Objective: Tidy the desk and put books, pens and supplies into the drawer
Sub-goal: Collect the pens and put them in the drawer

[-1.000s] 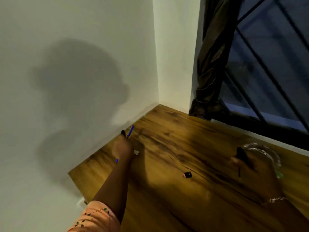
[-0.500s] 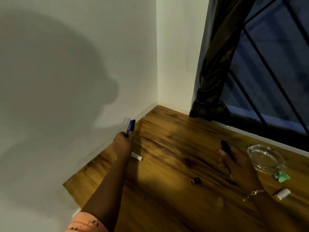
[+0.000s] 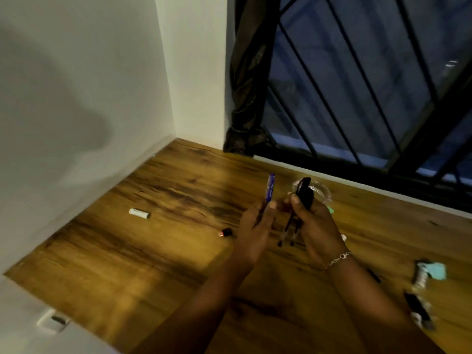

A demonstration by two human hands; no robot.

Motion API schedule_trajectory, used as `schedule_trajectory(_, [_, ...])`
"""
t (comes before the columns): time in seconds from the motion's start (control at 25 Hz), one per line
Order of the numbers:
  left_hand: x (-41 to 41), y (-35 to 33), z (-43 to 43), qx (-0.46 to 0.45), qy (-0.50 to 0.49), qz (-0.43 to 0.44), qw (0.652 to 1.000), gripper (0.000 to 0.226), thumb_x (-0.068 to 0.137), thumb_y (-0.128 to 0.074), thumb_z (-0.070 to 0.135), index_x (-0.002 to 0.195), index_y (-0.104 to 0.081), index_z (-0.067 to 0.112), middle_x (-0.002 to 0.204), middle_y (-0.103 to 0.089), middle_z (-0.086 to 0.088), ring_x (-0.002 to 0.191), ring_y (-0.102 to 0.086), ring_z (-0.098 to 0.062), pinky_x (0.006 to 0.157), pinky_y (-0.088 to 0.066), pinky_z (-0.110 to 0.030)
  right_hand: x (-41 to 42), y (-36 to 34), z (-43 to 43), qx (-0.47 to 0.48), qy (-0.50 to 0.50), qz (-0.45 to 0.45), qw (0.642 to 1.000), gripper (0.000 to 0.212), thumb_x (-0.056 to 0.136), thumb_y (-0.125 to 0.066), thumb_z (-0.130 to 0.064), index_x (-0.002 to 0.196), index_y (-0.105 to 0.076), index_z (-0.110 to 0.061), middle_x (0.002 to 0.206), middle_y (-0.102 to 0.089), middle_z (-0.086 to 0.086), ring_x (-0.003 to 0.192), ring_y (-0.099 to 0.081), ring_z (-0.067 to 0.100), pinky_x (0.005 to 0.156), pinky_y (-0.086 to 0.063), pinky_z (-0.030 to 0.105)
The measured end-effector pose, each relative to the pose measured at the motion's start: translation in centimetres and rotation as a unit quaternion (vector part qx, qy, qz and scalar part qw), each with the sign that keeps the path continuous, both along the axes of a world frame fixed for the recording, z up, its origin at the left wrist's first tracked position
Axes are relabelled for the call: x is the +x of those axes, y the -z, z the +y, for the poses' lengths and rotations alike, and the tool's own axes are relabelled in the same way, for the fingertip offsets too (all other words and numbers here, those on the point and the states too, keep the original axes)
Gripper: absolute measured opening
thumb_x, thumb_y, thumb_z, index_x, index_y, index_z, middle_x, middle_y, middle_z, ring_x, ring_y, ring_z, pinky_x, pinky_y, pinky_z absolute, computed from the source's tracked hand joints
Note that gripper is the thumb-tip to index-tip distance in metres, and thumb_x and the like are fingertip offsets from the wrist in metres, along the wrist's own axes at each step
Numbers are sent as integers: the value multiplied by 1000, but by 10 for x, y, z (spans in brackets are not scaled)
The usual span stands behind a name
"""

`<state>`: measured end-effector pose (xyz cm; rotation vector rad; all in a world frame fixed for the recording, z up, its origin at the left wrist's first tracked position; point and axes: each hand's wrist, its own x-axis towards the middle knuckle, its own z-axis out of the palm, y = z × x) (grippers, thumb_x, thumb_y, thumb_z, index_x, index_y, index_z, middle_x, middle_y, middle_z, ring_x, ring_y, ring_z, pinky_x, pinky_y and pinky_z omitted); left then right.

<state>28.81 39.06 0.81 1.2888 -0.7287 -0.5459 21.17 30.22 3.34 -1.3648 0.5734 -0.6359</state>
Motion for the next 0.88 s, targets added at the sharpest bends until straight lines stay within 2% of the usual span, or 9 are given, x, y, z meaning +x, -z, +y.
schedule_trajectory(0.08, [-28,12,-10,-6,-24,-35,999,21,89,-47,41,92,-66,33,80,-64,16,79,-60,-3,76,-49,-27,-32,8,-12,-24,34,14,999,18,92,-47,-21,80,-61,-20,87,-69,2,93,-64,19,86,-49,36])
schedule_trajectory(0.16, [-52,28,-16,1,-40,-65,997,18,83,-50,44,87,-68,43,86,-62,20,92,-57,-11,91,-45,-38,-57,19,-17,-23,30,20,999,20,93,-47,-19,84,-64,-21,92,-68,4,97,-63,24,89,-47,39])
schedule_trajectory(0.28, [-82,45,-20,24,-49,-64,996,12,81,-58,42,85,-70,41,84,-64,2,91,-55,-15,85,-46,-34,-82,41,-14,-19,12,23,999,19,93,-46,-13,94,-64,-18,98,-68,6,94,-65,18,84,-50,33])
schedule_trajectory(0.4, [-98,59,-18,55,-70,-74,993,22,88,-59,23,86,-68,42,82,-62,6,84,-50,3,74,-43,-11,-96,64,-11,-22,-6,11,1000,21,93,-47,-7,97,-60,-22,100,-67,-1,91,-65,6,86,-50,25])
schedule_trajectory(0.44, [-99,65,-18,56,-80,-70,993,23,88,-57,20,91,-67,41,85,-59,2,84,-49,1,71,-42,-9,-98,69,-10,-19,-11,13,1000,22,93,-47,-6,98,-60,-23,100,-66,-1,94,-64,8,88,-48,28])
schedule_trajectory(0.52, [-104,72,-18,68,-88,-76,991,22,89,-55,17,99,-69,30,86,-55,-6,84,-49,-7,70,-43,-11,-102,75,-9,-13,-27,12,999,22,93,-47,-6,99,-61,-22,102,-66,1,97,-62,14,89,-47,30])
schedule_trajectory(0.64, [-118,71,-19,92,-136,-129,978,22,90,-52,6,99,-72,13,84,-59,-5,81,-48,1,70,-41,-10,-109,78,-6,-8,-54,5,998,19,93,-49,-7,108,-60,-9,108,-65,10,99,-61,15,88,-47,25])
schedule_trajectory(0.76, [-136,68,-15,95,-180,-143,969,22,89,-55,2,93,-73,13,79,-57,0,77,-49,5,68,-42,-14,-117,82,-5,-61,-85,9,994,32,86,-51,-21,111,-62,-4,111,-66,10,105,-62,16,93,-47,24])
schedule_trajectory(0.88, [-150,71,-8,107,-197,-135,965,24,89,-56,5,89,-73,23,77,-59,11,76,-52,3,68,-45,-26,-123,83,-3,-92,-103,32,990,15,88,-50,-13,97,-62,-14,105,-67,9,99,-63,15,92,-47,23])
